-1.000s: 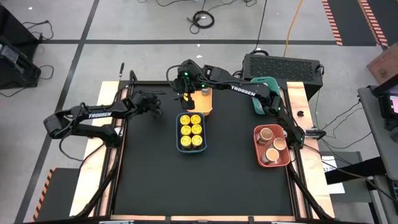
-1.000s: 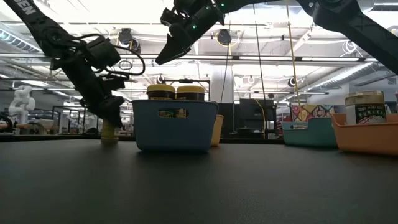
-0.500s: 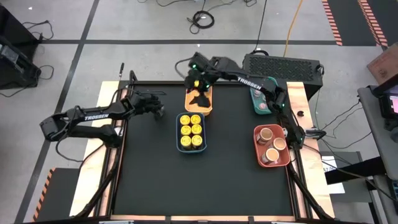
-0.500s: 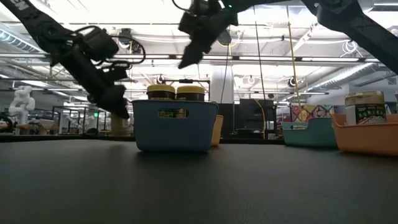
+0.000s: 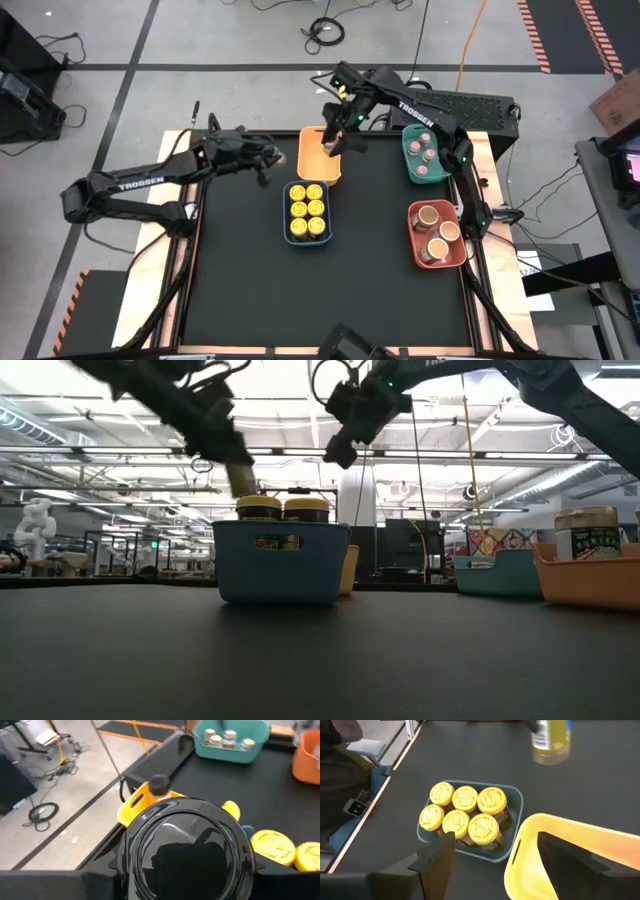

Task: Sort spices by type
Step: Put the black seasoning bottle into the yellow bin

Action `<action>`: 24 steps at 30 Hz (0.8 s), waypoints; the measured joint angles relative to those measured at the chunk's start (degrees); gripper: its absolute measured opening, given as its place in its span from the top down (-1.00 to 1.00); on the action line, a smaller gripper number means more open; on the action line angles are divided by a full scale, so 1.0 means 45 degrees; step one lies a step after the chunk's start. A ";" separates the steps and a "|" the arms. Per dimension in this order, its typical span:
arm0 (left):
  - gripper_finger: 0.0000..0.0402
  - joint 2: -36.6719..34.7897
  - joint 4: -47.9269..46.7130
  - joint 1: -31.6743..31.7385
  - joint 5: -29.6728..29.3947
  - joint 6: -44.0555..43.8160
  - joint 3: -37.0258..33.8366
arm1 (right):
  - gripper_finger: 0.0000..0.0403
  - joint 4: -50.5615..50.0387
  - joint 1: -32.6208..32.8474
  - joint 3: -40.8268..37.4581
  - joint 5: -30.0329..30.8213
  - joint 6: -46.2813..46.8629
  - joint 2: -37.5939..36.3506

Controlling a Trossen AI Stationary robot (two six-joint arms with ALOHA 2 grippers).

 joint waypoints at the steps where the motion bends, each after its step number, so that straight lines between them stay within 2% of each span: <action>1: 0.03 0.0283 -0.0320 -0.0059 0.0008 0.0179 0.0425 | -0.35 -0.0051 -0.0092 -0.0061 0.0000 -0.0040 -0.0009; 8: 0.03 0.3363 -0.0580 -0.0121 0.0450 0.0888 0.2911 | -0.10 -0.0090 -0.1139 -0.0286 0.0678 -0.0051 -0.0044; 14: 0.03 0.6100 -0.0060 -0.0118 0.0662 0.1486 0.4374 | 0.17 0.0503 -0.2279 -0.0291 0.1482 0.0711 -0.0051; 24: -0.01 0.8737 0.0275 0.0227 0.1685 0.1616 0.6407 | 0.70 0.1106 -0.2688 -0.0291 0.2976 0.1539 -0.0051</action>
